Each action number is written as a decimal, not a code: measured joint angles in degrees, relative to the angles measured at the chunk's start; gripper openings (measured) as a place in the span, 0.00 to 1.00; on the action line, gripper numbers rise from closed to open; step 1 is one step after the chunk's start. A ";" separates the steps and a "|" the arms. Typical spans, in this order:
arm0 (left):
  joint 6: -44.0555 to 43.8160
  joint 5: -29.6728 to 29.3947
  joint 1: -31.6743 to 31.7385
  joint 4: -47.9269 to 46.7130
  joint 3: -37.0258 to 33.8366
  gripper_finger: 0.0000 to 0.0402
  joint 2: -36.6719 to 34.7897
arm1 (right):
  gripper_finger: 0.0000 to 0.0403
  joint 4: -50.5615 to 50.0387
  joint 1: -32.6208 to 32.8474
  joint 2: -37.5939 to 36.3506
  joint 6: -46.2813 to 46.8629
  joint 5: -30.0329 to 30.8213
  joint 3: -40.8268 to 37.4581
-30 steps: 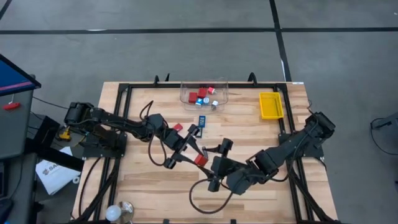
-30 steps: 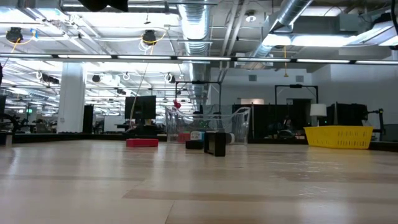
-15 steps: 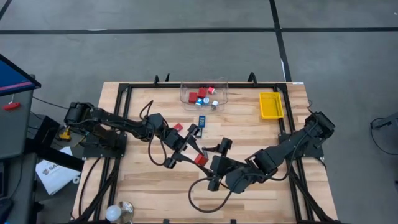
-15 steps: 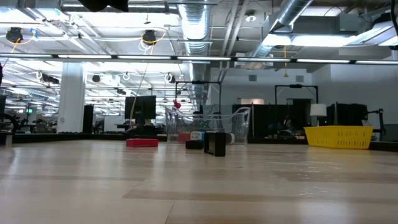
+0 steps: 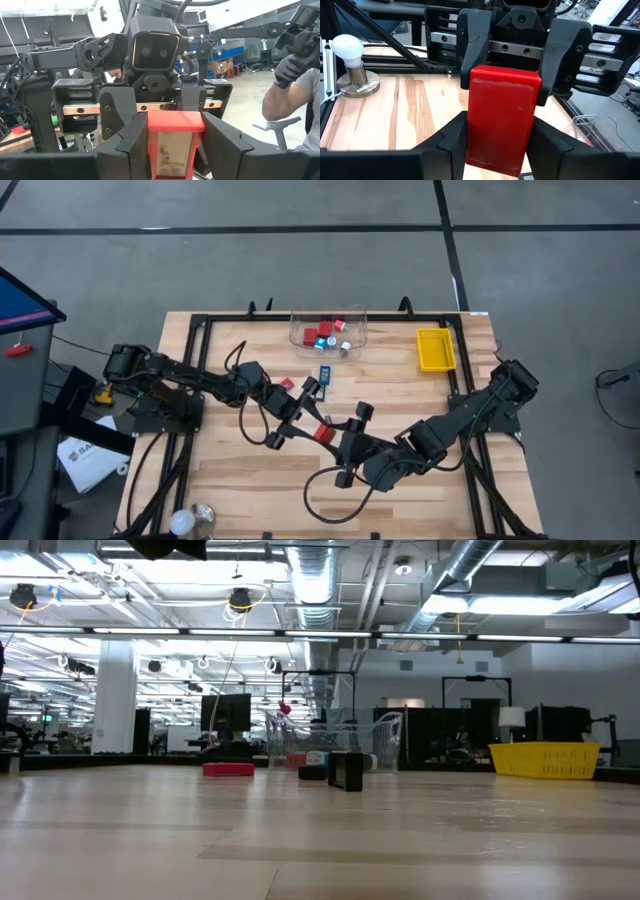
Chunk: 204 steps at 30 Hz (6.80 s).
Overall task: Pick & Place Office items
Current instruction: Put the left red digital clock into the yellow bin, then put the bottom black digital clock into the yellow bin
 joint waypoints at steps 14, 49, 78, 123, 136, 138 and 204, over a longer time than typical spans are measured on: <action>-1.75 -0.64 -0.85 -10.22 -0.02 0.57 -6.47 | 0.38 -1.53 0.01 0.00 -1.01 0.87 0.04; 2.84 -43.01 3.85 -46.47 -14.14 0.52 -32.35 | 0.38 -43.00 -35.40 -13.46 15.81 -1.73 0.00; 1.81 -42.95 3.80 -46.32 -14.12 0.52 -32.29 | 0.37 -21.88 -84.67 -39.98 6.26 -36.96 -40.24; 0.94 -42.05 3.80 -46.23 -14.10 0.52 -32.29 | 0.43 -24.21 -83.61 -15.47 19.95 -30.33 -40.24; 0.94 -42.07 3.80 -46.25 -14.10 0.52 -32.29 | 0.44 -23.97 -83.20 -15.47 19.96 -28.67 -40.24; 0.94 -42.07 3.80 -46.25 -14.10 0.52 -32.29 | 0.45 -23.97 -83.20 -15.47 19.95 -28.67 -40.24; -0.56 -52.18 3.85 -53.40 -14.72 0.52 -41.74 | 0.48 5.49 -5.58 9.08 50.59 -8.04 -21.86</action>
